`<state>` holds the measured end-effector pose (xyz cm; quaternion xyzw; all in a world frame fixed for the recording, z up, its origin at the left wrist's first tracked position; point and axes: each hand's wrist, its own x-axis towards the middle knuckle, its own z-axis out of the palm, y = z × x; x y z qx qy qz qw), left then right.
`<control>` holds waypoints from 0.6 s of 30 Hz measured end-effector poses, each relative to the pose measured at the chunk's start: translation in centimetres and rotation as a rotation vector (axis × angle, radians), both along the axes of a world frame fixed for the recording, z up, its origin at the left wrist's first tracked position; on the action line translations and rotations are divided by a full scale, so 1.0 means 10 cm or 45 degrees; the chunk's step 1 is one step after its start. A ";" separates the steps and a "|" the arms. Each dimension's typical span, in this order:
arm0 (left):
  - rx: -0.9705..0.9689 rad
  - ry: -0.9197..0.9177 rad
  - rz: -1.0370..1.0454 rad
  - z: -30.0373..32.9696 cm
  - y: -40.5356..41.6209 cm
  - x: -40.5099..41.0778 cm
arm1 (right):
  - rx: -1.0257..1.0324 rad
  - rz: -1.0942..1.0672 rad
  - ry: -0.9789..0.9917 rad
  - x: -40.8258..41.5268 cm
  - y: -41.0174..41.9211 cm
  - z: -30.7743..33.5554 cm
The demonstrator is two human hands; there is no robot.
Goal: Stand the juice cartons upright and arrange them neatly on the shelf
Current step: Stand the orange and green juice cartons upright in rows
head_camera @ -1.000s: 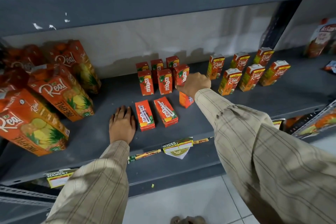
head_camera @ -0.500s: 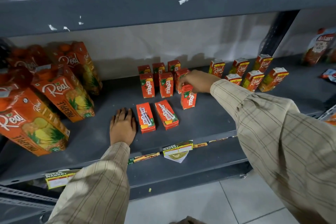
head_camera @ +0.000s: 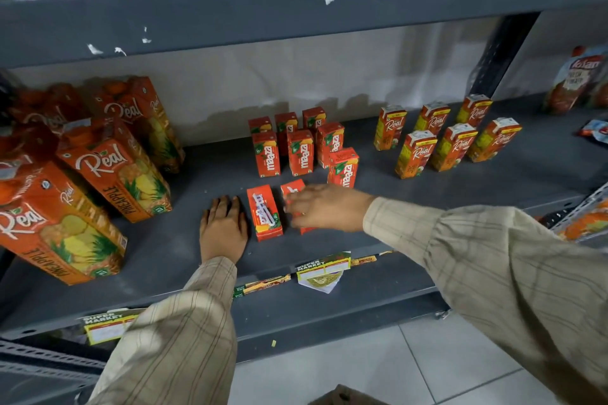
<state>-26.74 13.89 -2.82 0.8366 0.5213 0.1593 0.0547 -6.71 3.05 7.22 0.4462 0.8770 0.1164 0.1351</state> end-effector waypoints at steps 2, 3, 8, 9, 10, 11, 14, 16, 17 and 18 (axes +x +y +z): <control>0.006 -0.005 -0.003 0.00 0.00 0.00 | -0.039 0.056 -0.094 0.03 -0.01 -0.16; 0.008 -0.007 -0.006 0.00 0.00 0.00 | -0.032 0.087 -0.108 0.05 -0.01 -0.22; 0.020 -0.025 -0.010 -0.02 0.01 -0.01 | 0.049 0.165 0.071 0.05 0.05 -0.20; 0.021 -0.032 -0.010 -0.02 0.01 -0.01 | 0.038 0.099 0.160 0.04 0.05 -0.18; 0.024 -0.036 -0.010 -0.03 0.01 -0.01 | 0.059 0.005 0.240 0.03 0.05 -0.16; 0.027 -0.041 -0.010 -0.03 0.01 -0.01 | 0.109 -0.125 0.349 0.01 0.05 -0.14; 0.026 -0.036 -0.013 -0.03 0.01 -0.01 | 0.264 -0.640 0.928 -0.10 0.12 -0.03; 0.026 -0.025 -0.019 -0.02 0.01 -0.01 | 0.304 -0.935 1.295 -0.20 0.19 0.04; 0.026 -0.022 -0.020 -0.02 0.01 -0.01 | 0.315 -1.055 1.387 -0.23 0.22 0.06; 0.024 -0.020 -0.018 -0.02 0.01 -0.01 | 0.313 -1.162 1.446 -0.25 0.25 0.05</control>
